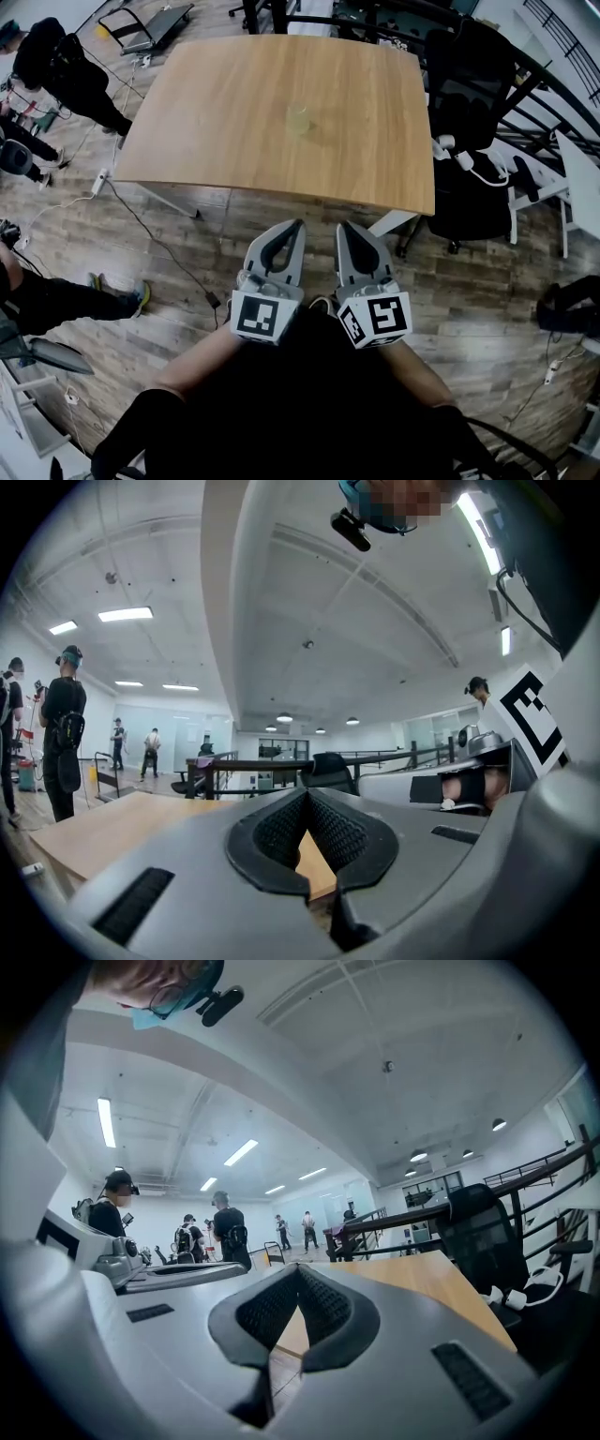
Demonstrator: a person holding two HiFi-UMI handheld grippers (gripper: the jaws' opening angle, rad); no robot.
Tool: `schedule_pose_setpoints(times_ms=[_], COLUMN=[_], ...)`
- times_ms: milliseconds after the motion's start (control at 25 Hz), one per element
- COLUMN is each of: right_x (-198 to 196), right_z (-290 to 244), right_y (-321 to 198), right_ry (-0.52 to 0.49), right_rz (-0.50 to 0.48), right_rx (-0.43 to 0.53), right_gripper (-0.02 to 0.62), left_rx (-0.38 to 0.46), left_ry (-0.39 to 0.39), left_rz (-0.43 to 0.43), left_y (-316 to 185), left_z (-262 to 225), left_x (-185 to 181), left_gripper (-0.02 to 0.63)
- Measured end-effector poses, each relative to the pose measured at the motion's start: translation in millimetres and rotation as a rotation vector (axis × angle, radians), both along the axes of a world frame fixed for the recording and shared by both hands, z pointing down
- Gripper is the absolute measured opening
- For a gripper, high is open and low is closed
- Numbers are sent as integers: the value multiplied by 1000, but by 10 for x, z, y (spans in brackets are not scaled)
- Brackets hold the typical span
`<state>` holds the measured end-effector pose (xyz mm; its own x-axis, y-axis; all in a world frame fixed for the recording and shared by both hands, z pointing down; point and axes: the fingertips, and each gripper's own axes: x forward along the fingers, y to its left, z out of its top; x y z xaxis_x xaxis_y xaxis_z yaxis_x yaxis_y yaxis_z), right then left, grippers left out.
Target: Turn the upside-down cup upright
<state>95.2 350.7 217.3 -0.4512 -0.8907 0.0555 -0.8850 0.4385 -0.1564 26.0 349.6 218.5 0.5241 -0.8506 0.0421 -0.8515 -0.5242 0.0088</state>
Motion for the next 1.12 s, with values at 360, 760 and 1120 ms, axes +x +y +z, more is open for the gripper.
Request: schedule_pose_setpoints(times_ms=[360,760,1120], right_x=[-4,-360,-642], right_z=[222,395,608], right_y=[-629,-2012,-2901], right_ry=[19,57,83], right_rz=[51,100,132], right_rx=[-32,-75,-111], right_gripper=[14,14,14], left_rx=[-23,-81,-127], left_ry=[0,14,10], left_rz=[27,73,140], left_y=[-645,-2140,-3048], left_z=[236,460,740], left_x=[-86,-466,-726], left_gripper=[8,8,8])
